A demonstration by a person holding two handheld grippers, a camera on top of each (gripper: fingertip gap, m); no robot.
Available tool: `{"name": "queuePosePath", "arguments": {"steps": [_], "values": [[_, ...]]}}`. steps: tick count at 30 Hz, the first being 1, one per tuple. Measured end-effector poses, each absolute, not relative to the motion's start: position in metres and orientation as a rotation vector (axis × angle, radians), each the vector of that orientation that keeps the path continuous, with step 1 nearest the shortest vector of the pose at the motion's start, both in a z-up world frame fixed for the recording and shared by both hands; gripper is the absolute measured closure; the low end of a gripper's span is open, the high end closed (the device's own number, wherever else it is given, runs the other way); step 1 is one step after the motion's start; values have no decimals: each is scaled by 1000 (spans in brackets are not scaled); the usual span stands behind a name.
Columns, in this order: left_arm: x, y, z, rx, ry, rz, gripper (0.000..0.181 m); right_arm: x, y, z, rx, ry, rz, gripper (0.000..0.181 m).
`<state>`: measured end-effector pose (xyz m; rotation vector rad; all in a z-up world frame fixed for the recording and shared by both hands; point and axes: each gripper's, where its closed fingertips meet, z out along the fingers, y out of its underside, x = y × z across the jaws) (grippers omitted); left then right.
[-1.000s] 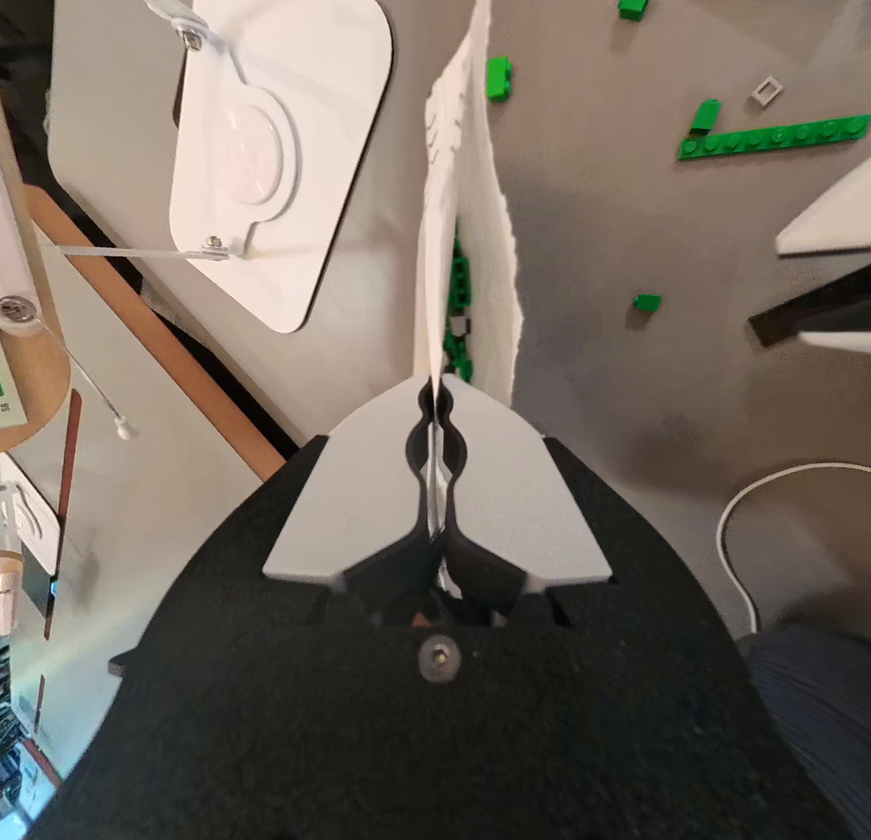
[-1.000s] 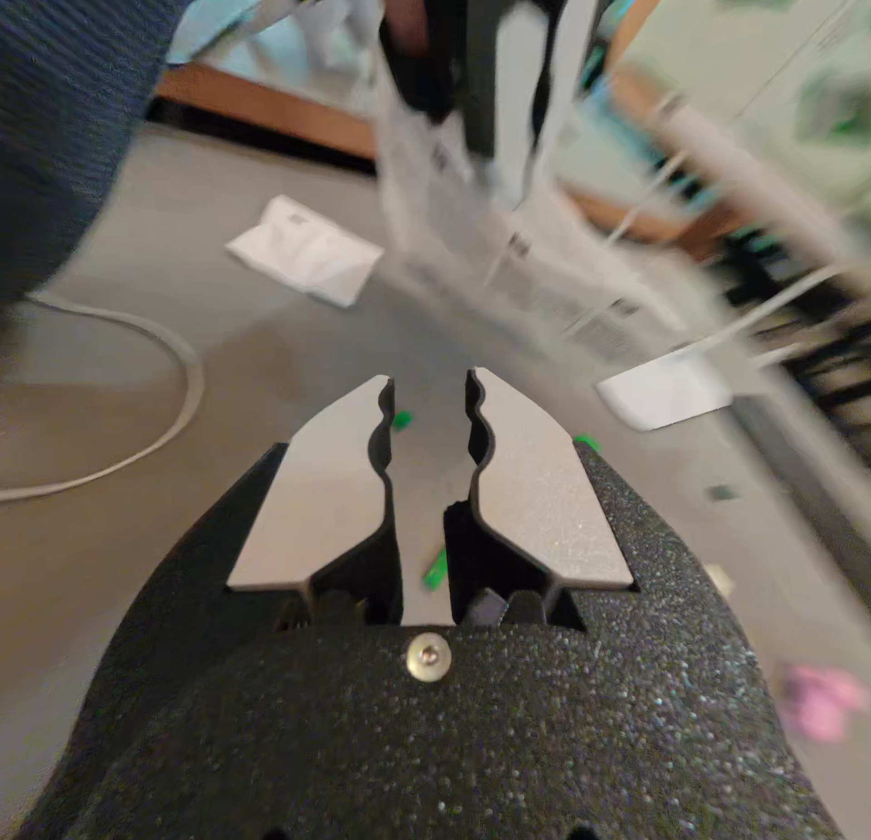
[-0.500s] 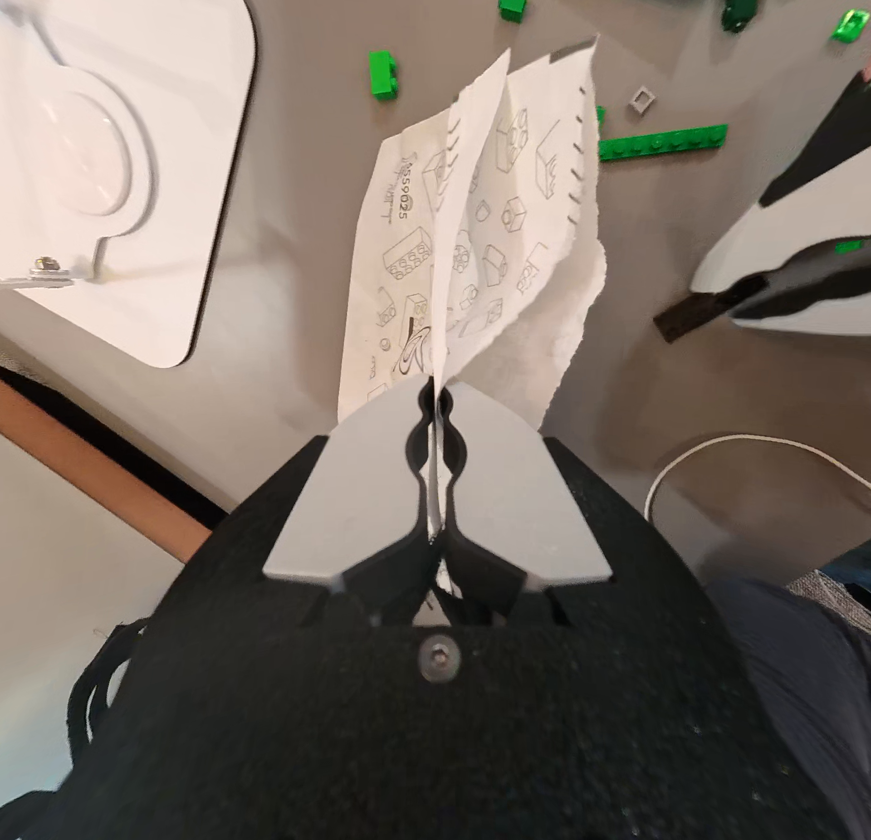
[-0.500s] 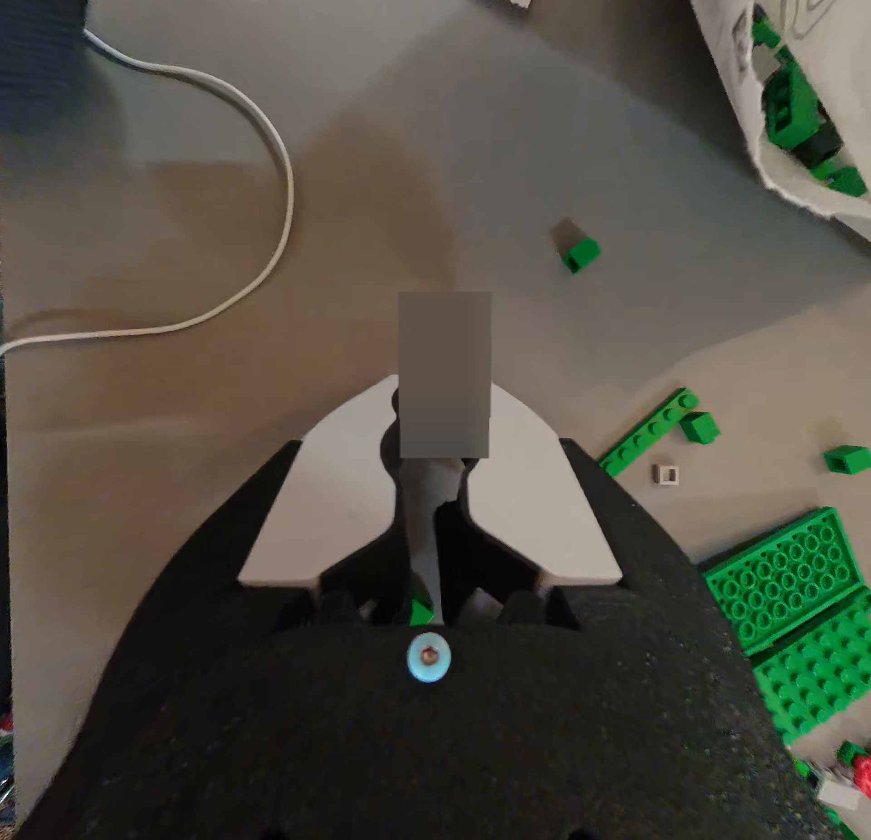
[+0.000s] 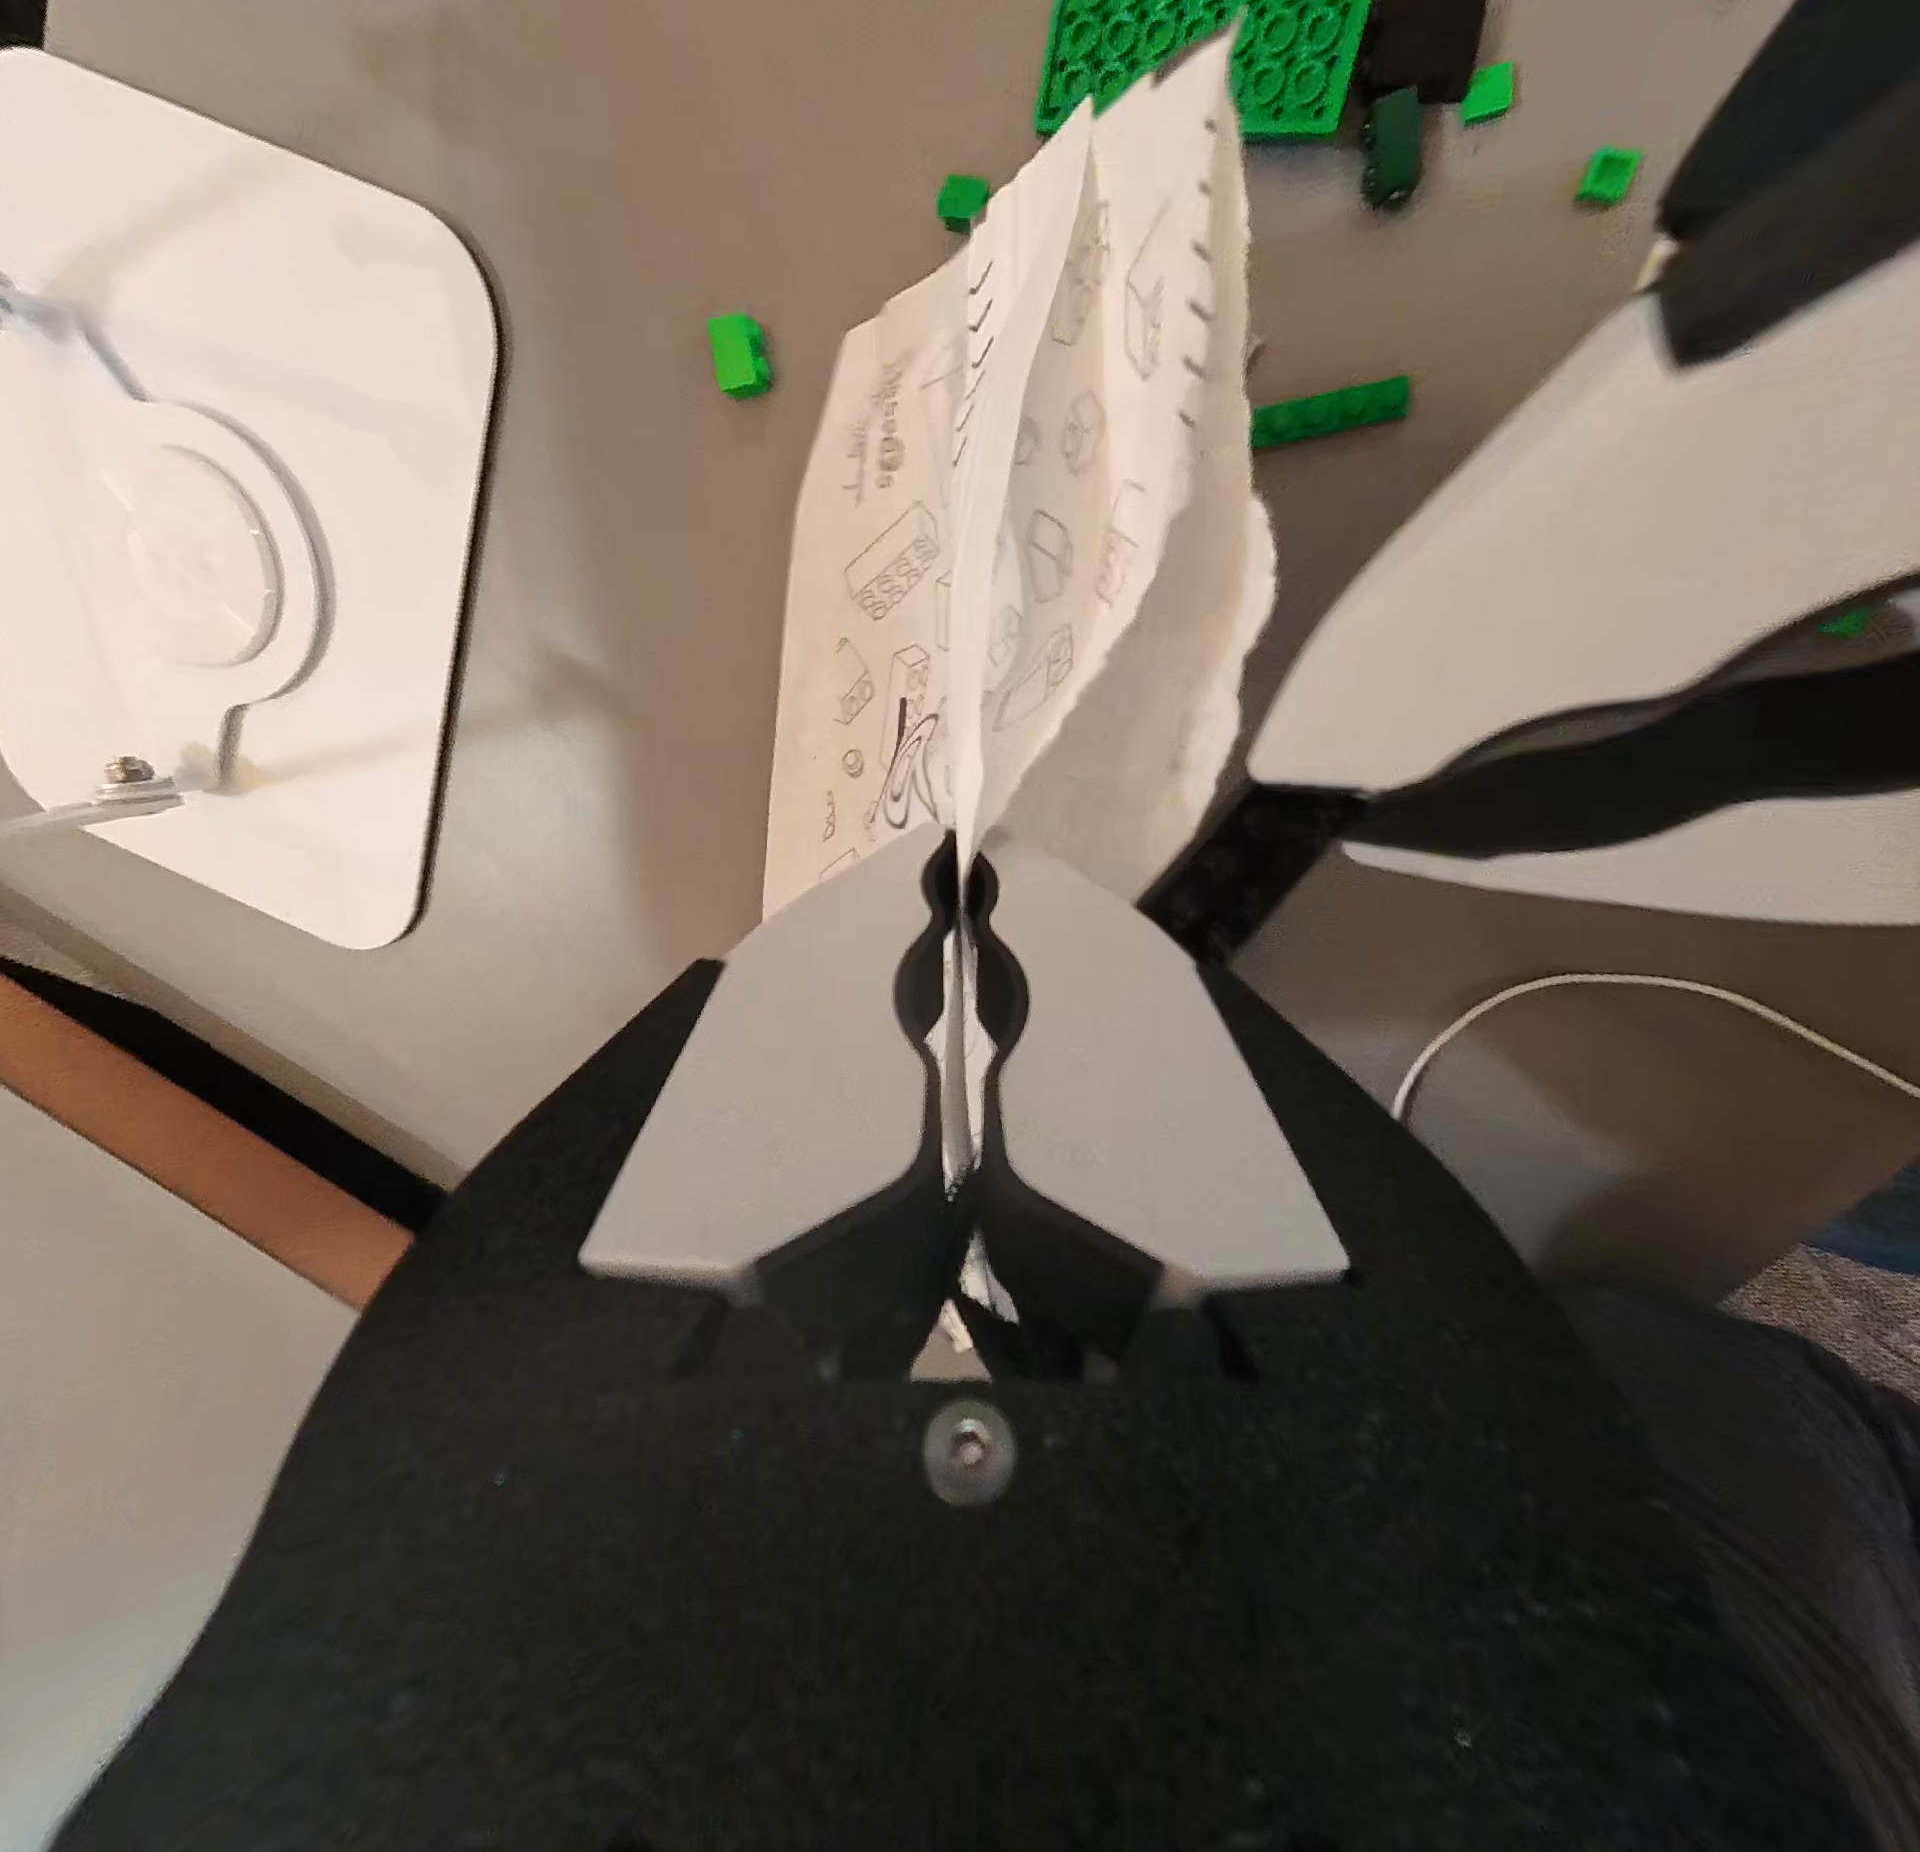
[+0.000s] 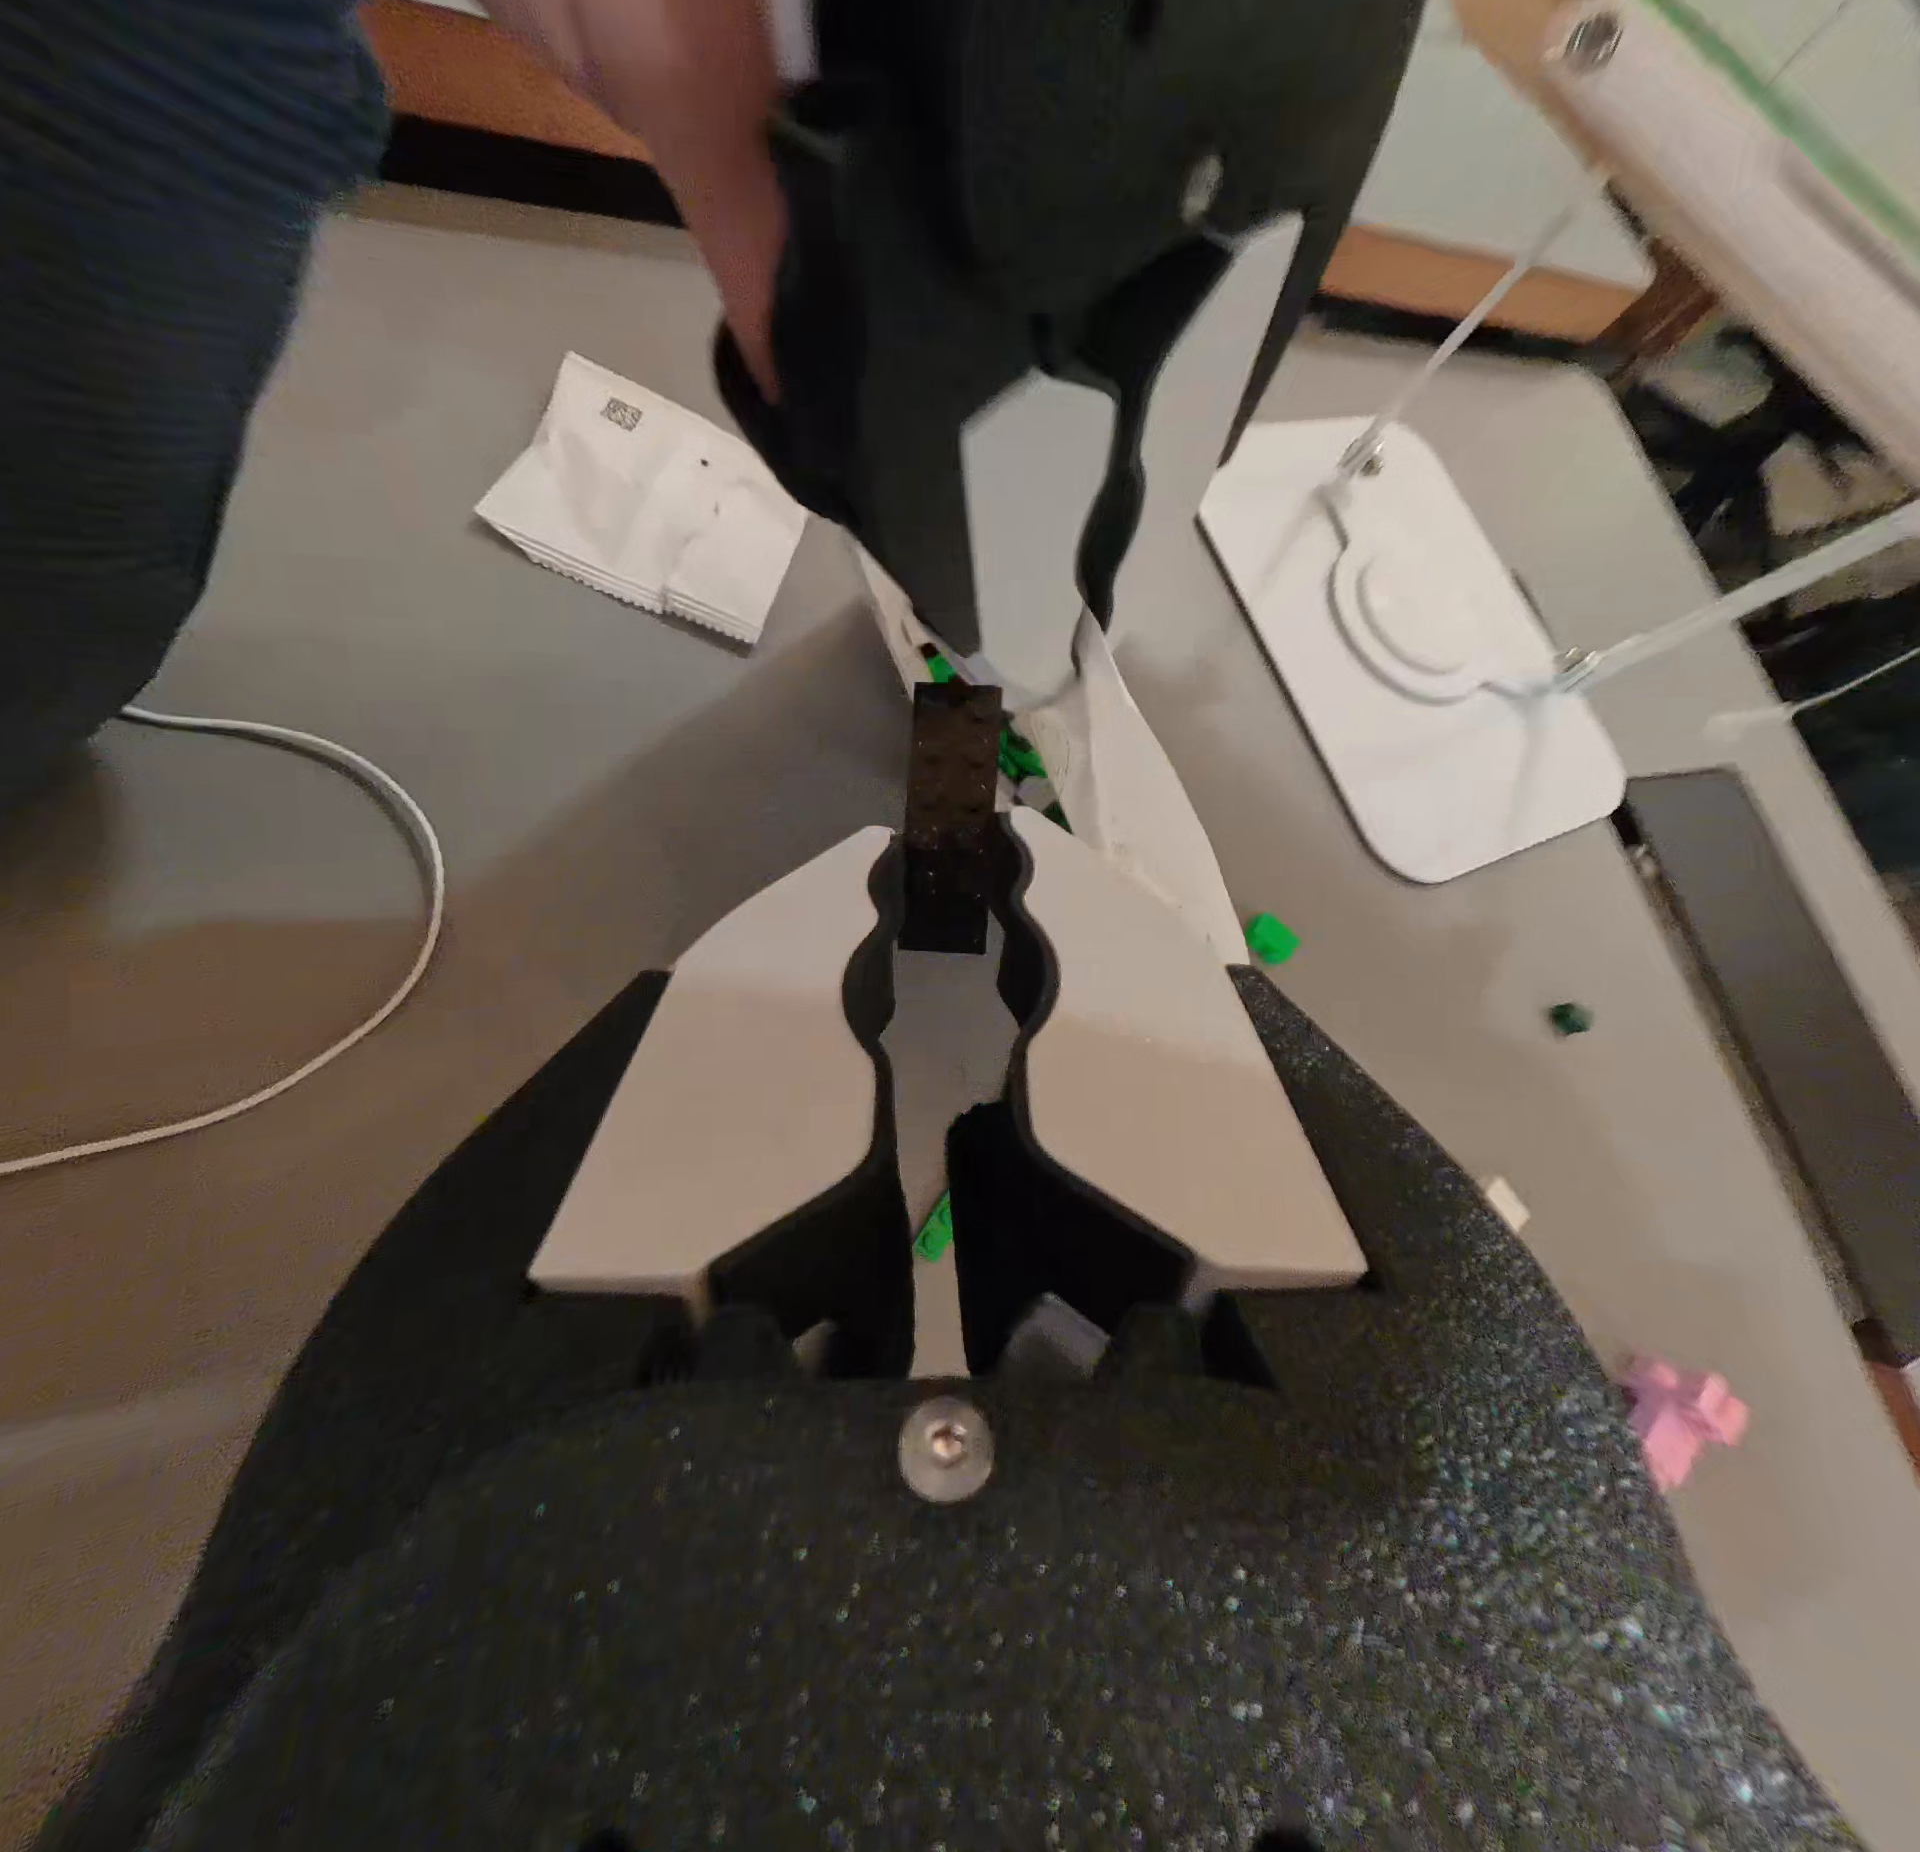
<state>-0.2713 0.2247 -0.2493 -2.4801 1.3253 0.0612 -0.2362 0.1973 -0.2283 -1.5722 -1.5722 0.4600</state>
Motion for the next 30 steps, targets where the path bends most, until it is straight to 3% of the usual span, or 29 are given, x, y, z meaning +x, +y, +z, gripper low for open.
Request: {"name": "queuePosePath", "arguments": {"steps": [2, 3, 15, 17, 22, 26, 30], "values": [[-270, 223, -248, -2469, 1335, 53, 181, -236, 203, -235, -1670, -1576, 457, 166], [-270, 223, -247, -2458, 1342, 51, 181, -235, 206, -237, -1713, -1569, 460, 181], [-278, 226, -238, -2412, 1331, 97, 181, -196, 236, -205, -1744, -1348, 315, 181], [-290, 230, -235, -2410, 1298, 169, 181, -159, 253, -196, -1750, -1235, 308, 171], [-305, 240, -224, -2372, 1200, 210, 181, -77, 270, -259, -2001, -1317, 342, 137], [-305, 237, -226, -2370, 1228, 211, 181, -56, 249, -311, -2002, -1739, 343, 147], [-300, 236, -227, -2361, 1256, 211, 181, -63, 248, -324, -1968, -1940, 353, 147]]}}
